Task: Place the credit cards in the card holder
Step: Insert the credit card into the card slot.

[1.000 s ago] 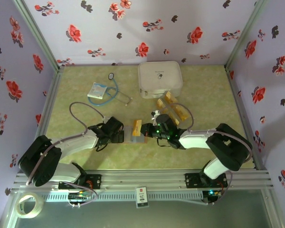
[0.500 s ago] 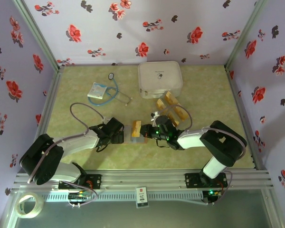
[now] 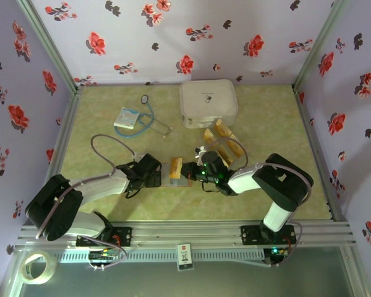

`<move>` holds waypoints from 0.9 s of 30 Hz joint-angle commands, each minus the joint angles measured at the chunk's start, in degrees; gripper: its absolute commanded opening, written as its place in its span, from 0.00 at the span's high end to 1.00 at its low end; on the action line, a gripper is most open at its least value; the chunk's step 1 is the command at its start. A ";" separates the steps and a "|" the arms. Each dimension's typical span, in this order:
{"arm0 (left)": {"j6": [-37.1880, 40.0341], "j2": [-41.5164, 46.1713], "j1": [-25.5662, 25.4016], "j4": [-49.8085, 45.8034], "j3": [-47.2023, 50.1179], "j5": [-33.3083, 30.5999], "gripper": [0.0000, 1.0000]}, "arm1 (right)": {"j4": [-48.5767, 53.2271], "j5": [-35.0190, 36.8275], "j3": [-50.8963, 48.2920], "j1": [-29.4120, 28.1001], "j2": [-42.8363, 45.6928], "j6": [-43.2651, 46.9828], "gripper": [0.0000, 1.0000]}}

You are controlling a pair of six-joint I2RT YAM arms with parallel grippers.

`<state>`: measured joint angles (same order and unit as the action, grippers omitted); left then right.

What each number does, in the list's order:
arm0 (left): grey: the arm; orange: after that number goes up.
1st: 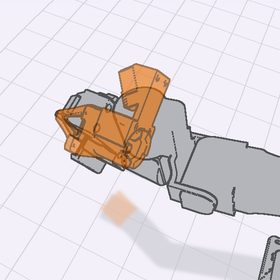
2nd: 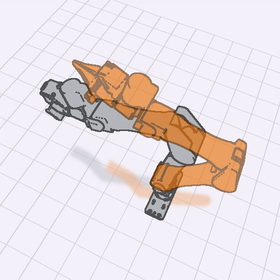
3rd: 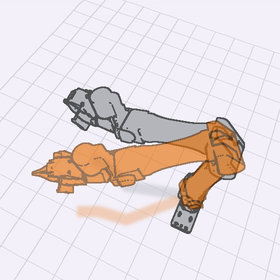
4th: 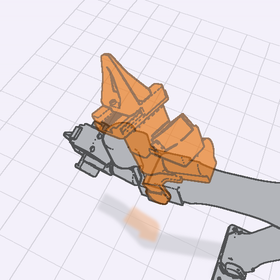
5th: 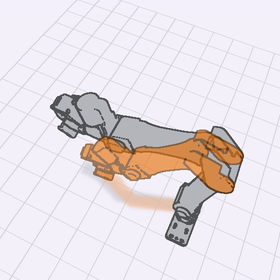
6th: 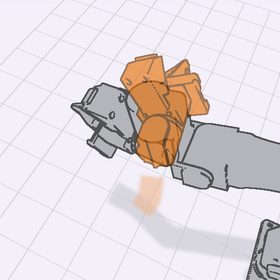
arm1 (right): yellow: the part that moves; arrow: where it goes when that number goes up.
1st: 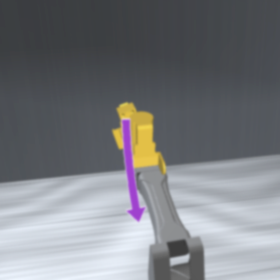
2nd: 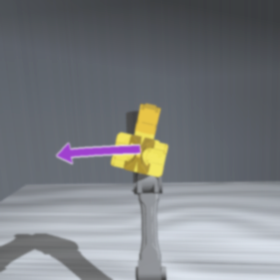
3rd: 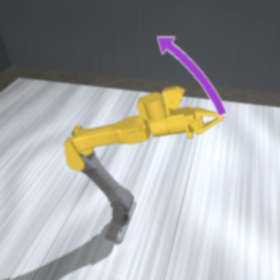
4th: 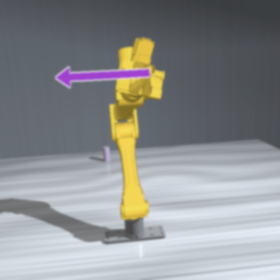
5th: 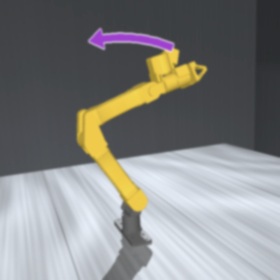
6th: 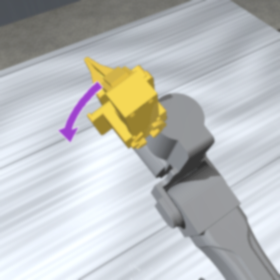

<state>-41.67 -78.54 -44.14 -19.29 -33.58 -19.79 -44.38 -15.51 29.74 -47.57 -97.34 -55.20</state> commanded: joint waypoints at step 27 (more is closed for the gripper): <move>-1.13 -0.38 -0.75 -0.79 1.65 -1.65 0.00 | -12.02 -2.15 -3.76 -1.27 -6.53 -5.16 1.00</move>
<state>-41.87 -78.54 -44.31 -19.07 -33.43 -20.01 -55.20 -17.02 26.89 -48.14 -102.67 -59.72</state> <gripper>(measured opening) 0.997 0.040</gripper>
